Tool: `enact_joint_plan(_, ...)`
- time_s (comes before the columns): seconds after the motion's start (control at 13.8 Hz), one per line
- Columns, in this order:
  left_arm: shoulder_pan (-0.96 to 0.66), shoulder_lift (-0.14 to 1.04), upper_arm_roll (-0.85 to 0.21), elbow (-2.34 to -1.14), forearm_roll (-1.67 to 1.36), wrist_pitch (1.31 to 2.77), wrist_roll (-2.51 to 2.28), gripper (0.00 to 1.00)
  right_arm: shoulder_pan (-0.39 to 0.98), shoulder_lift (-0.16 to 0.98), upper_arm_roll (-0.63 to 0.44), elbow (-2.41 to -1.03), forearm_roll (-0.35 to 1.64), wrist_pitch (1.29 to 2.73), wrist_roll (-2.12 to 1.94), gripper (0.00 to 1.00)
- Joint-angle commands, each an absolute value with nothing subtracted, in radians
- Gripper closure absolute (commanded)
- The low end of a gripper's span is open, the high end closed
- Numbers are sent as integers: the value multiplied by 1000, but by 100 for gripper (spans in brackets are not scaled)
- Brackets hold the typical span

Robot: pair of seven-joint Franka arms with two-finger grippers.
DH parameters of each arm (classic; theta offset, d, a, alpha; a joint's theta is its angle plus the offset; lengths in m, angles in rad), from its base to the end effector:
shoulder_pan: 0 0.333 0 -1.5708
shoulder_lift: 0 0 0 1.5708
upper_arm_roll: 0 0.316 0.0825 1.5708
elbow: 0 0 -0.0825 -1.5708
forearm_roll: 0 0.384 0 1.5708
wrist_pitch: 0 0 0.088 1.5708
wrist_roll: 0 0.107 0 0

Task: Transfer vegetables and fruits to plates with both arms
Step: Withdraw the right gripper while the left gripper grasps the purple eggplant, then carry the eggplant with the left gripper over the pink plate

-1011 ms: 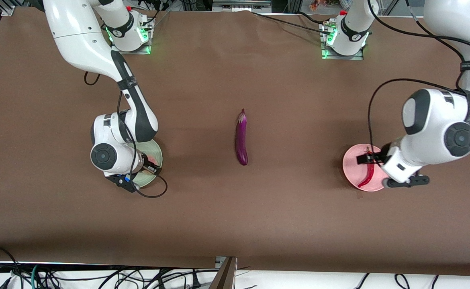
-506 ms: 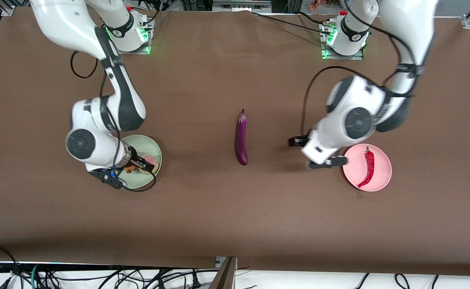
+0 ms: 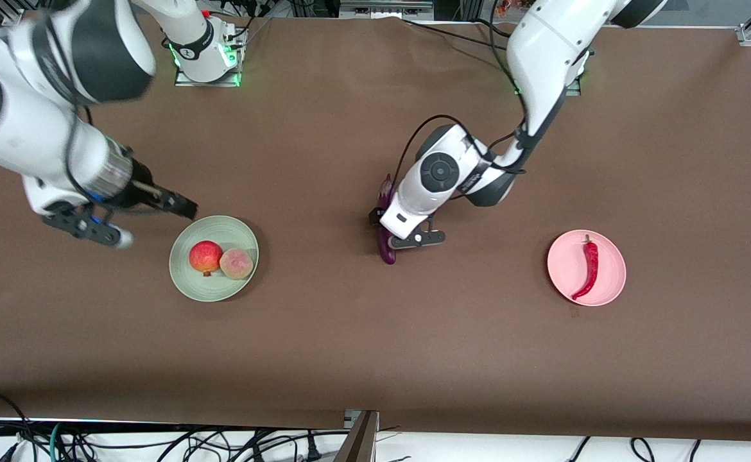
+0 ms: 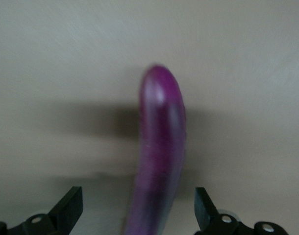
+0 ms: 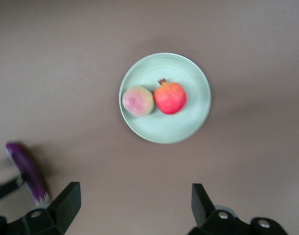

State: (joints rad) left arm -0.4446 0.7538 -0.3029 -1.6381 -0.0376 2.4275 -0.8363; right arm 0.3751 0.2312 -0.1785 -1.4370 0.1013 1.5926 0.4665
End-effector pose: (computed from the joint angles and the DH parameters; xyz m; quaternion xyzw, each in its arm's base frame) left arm 0.5266 -0.4523 0.1973 0.9879 0.0999 -0.0584 0.1031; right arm 0.6054 0.1436 0.5552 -0.9896 0.1357 0.0438 0.0168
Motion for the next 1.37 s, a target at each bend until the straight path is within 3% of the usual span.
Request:
enact_joint_plan(0.0,-482,773,-276,-1623,-23,2453,-894,51,382,123,-263,-1488,91,1519,254,0)
enact_joint_plan(0.07,-482,775,-275,-1623,-21,2453,-896,74,382,92,-306,-1514,91,1514,162,0)
enact_joint_plan(0.22,-477,776,-275,-1629,-21,2451,-896,100,382,71,-322,-1548,89,1513,121,0)
enact_joint_plan(0.43,-411,714,-275,-1620,-21,2326,-887,100,329,57,-269,-1574,57,1526,110,0)
enact_joint_plan(0.65,-296,608,-276,-1618,-21,2127,-809,100,84,38,-22,-1585,38,1529,94,0)
enact_joint_plan(0.72,-244,582,-276,-1618,-21,2064,-751,100,46,29,15,-1597,32,1535,94,0)
enact_joint_plan(0.94,-76,546,-270,-1620,-17,1932,-501,100,48,21,21,-1600,0,1543,92,0)
enact_joint_plan(1.3,109,583,-262,-1634,144,1953,-244,100,55,28,21,-1595,-2,1548,92,0)
